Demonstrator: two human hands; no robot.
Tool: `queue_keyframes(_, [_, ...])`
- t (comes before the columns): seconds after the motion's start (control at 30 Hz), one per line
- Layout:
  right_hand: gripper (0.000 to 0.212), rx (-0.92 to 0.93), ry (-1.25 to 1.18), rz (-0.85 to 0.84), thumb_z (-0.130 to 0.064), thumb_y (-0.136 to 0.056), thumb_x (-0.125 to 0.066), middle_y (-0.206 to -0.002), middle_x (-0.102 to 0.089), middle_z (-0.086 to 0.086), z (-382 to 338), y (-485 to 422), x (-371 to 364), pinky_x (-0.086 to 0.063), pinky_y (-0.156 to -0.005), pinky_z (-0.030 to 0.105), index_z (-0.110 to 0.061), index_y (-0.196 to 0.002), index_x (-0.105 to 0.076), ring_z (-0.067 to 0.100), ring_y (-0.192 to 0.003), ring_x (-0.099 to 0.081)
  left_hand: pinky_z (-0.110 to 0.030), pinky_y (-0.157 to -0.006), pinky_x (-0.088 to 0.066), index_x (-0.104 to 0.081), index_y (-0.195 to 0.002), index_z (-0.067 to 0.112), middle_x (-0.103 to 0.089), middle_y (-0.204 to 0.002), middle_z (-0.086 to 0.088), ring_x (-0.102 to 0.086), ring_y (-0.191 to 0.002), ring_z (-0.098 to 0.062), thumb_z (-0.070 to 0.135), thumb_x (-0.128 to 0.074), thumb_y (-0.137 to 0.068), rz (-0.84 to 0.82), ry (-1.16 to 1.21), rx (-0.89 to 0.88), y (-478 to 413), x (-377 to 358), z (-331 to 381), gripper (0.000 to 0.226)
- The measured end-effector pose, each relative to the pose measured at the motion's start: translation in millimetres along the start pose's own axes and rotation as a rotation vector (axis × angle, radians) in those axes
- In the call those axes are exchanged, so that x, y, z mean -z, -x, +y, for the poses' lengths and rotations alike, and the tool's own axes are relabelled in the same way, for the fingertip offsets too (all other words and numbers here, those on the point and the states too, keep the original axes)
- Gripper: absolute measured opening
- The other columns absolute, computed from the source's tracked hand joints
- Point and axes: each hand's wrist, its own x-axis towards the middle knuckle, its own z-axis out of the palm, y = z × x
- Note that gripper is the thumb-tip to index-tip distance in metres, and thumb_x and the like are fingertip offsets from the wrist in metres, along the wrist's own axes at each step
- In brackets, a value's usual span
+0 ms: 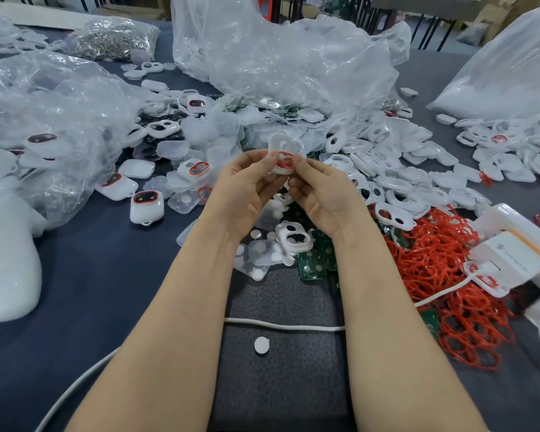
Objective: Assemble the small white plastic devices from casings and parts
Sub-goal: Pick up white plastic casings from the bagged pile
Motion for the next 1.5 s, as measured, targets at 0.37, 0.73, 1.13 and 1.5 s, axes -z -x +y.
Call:
queue_keyframes(0.37, [0.015, 0.286, 0.596, 0.190, -0.018, -0.094, -0.058, -0.078, -0.069, -0.001, 9.5, -1.3, -3.7, -0.053, -0.070, 0.022, -0.010, -0.091, -0.071, 0.007, -0.069, -0.064, -0.019, -0.068, -0.057, -0.056, -0.082, 0.009, -0.071, -0.072, -0.004, -0.068, -0.067, -0.011, 0.002, -0.057, -0.092, 0.085, -0.029, 0.023, 1.7, -2.4, -0.9, 0.013])
queue_keyframes(0.73, [0.017, 0.463, 1.065, 0.423, -0.018, -0.091, -0.059, -0.088, -0.069, 0.010, 12.5, -1.5, -7.8, -0.046, -0.077, 0.030, -0.004, -0.094, -0.067, 0.023, -0.087, -0.063, -0.035, -0.078, -0.051, -0.058, -0.077, 0.019, -0.063, -0.077, 0.001, -0.059, -0.075, -0.014, 0.020, -0.066, -0.090, 0.216, -0.970, -0.434, -0.7, -5.9, -13.7, 0.016])
queue_keyframes(1.13, [0.016, 0.472, 1.027, 0.387, -0.017, -0.091, -0.061, -0.083, -0.072, 0.007, 5.2, 3.8, -8.6, -0.053, -0.077, 0.034, -0.007, -0.092, -0.074, 0.021, -0.079, -0.066, -0.033, -0.085, -0.056, -0.061, -0.085, 0.016, -0.068, -0.084, -0.008, -0.065, -0.084, -0.019, 0.011, -0.058, -0.095, 0.111, -0.600, -0.254, -1.1, -6.6, -12.7, 0.012])
queue_keyframes(1.5, [0.020, 0.443, 1.167, 0.394, -0.015, -0.092, -0.054, -0.089, -0.071, 0.012, 6.7, 1.8, -9.3, -0.048, -0.078, 0.035, -0.005, -0.095, -0.071, 0.027, -0.089, -0.062, -0.040, -0.089, -0.055, -0.059, -0.088, 0.018, -0.070, -0.098, -0.009, -0.068, -0.093, -0.022, 0.018, -0.065, -0.091, 0.073, -0.842, -0.321, 1.2, -9.2, -16.8, 0.007])
